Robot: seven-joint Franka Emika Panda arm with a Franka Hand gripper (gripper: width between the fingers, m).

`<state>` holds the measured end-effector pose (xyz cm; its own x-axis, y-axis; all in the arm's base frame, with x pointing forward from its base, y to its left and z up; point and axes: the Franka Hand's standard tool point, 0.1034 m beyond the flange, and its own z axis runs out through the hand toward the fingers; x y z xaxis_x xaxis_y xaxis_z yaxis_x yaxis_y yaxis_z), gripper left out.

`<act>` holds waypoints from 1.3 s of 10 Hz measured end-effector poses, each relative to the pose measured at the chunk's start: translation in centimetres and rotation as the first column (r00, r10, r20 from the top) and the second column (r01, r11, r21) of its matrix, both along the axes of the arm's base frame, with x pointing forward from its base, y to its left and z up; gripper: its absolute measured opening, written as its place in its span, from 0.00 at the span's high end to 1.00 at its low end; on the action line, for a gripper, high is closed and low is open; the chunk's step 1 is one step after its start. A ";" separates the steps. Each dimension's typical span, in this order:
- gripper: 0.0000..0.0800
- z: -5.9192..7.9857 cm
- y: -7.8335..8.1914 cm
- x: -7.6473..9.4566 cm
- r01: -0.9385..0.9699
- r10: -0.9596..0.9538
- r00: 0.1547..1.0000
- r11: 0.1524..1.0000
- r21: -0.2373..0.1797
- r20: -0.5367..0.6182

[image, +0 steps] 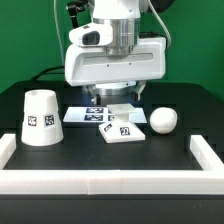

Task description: Assemble lamp

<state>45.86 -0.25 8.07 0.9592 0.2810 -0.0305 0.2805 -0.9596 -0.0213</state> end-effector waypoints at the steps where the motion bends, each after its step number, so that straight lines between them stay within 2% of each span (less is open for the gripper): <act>1: 0.13 0.0 0.1 0.0 0.000 0.000 1.000 1.000 0.001 0.000; 6: 0.13 -1.5 1.0 -2.2 -0.013 0.013 1.000 1.000 0.003 -0.014; 8: 0.13 -1.7 1.7 -2.4 -0.025 0.026 1.000 1.000 0.004 -0.019; 11: 0.13 -2.7 1.6 -2.6 -0.030 0.030 0.999 1.000 0.006 -0.022; 13: 0.13 -2.9 1.6 -2.7 -0.031 0.031 0.999 0.999 0.007 -0.025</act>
Offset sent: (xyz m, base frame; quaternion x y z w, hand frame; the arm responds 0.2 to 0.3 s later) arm -0.0176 0.0094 -0.0079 0.0006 0.0126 0.0011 0.9999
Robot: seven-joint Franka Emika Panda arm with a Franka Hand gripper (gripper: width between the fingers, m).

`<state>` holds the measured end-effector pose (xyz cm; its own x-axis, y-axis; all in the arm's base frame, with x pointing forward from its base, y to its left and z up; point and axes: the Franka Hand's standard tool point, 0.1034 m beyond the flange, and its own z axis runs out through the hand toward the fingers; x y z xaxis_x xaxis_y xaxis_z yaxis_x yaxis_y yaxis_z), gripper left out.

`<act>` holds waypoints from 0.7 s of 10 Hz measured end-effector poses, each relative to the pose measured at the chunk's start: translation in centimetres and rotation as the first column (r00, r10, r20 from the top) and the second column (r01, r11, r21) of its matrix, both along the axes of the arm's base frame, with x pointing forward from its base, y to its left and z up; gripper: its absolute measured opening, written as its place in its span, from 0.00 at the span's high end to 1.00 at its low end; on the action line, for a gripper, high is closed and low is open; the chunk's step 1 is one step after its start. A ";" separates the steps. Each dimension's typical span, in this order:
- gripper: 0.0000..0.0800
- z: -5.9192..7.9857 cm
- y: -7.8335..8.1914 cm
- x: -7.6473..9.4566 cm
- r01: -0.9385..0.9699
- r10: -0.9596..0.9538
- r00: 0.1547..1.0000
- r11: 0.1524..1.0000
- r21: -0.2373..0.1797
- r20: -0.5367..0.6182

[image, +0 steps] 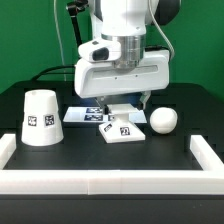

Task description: Assemble lamp

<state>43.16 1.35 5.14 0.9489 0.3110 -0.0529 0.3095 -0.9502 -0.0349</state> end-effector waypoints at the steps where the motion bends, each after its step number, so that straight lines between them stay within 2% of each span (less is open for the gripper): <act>1: 0.13 0.0 -0.1 0.0 -0.006 0.006 1.000 1.000 0.000 0.000; 2: 0.28 0.0 -0.2 0.0 -0.010 0.010 1.000 1.000 0.001 0.000; 3: 0.33 0.0 -0.1 0.0 -0.012 0.012 1.000 1.000 0.001 0.000; 7: 0.33 0.0 -0.1 0.0 -0.012 0.012 1.000 1.000 0.001 -0.001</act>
Offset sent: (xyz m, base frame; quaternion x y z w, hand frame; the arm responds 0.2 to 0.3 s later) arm 0.0000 0.0000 0.0000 0.0000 0.0000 0.0000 1.0000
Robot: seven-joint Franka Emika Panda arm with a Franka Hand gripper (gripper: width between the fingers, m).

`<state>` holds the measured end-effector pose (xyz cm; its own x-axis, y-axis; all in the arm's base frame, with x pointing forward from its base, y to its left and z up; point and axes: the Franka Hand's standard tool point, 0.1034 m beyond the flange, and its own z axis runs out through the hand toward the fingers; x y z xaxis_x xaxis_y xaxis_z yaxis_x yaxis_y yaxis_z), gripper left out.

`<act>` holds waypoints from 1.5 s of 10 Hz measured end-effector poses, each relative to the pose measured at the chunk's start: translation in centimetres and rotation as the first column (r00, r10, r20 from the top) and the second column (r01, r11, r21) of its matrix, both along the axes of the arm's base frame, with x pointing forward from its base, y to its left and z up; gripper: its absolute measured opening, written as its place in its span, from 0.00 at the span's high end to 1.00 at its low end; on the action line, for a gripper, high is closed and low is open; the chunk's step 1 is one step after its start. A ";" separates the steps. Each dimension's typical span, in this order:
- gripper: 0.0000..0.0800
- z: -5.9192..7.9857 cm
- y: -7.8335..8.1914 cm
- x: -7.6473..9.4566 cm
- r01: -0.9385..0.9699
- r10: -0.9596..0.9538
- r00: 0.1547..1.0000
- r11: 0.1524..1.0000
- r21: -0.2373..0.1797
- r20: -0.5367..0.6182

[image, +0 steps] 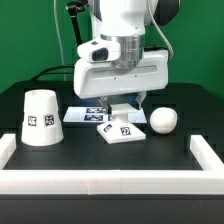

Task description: Assemble lamp

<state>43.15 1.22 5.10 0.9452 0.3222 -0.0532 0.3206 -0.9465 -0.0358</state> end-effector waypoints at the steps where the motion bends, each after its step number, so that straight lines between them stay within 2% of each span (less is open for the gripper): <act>1: 0.33 0.0 0.0 0.0 0.000 0.000 1.000 1.000 0.000 0.000; 3: 0.33 0.0 0.1 0.4 0.000 0.000 1.000 1.000 0.001 0.003; 7: 0.33 0.0 0.6 5.4 -0.006 0.006 0.998 1.000 0.009 0.055; 9: 0.33 0.1 1.4 8.2 -0.016 0.015 0.996 1.000 0.015 0.086; 12: 0.33 0.1 2.5 11.6 -0.037 0.034 0.991 0.999 0.021 0.129; 13: 0.33 0.2 2.6 12.4 -0.033 0.029 0.989 0.999 0.025 0.147; 15: 0.33 0.2 2.8 12.3 0.080 -0.085 0.987 0.996 0.043 0.140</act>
Offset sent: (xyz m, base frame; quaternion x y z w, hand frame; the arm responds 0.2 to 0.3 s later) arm 0.0330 0.0089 -0.0169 0.0148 -0.0004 0.0169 0.9997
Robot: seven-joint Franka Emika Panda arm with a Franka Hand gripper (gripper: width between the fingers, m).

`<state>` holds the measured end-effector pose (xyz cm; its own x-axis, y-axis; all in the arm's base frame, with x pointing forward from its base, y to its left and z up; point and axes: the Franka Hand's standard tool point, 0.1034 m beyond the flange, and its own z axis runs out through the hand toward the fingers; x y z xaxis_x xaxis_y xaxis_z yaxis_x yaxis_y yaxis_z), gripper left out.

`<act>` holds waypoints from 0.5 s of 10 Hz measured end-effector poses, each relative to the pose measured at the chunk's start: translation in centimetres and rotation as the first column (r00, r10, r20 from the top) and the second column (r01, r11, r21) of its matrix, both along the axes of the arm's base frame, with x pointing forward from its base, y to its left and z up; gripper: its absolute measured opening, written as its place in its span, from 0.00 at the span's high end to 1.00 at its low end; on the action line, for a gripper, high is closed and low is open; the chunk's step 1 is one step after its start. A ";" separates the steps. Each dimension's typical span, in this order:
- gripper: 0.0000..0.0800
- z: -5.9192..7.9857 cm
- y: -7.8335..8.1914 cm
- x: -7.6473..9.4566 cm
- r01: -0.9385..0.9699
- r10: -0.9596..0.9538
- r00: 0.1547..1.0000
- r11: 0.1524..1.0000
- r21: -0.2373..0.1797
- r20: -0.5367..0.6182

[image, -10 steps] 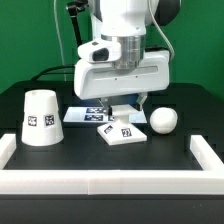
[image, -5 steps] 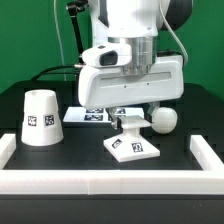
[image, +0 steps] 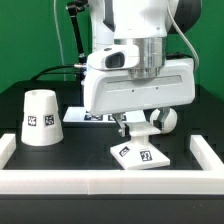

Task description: Assemble lamp

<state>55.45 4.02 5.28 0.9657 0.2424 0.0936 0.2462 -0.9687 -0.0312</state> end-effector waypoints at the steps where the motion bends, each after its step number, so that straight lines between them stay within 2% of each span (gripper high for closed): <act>1: 0.33 0.1 0.1 0.1 0.076 -0.076 0.997 0.997 0.013 -0.003; 3: 0.33 0.1 1.3 0.1 0.236 -0.236 0.972 0.971 0.033 -0.016; 5: 0.33 0.1 1.9 1.3 0.255 -0.256 0.967 0.966 0.046 -0.002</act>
Offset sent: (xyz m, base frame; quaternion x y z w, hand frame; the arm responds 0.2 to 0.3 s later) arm 0.0125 0.0159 -0.0076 0.0021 -0.0041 0.1963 0.9805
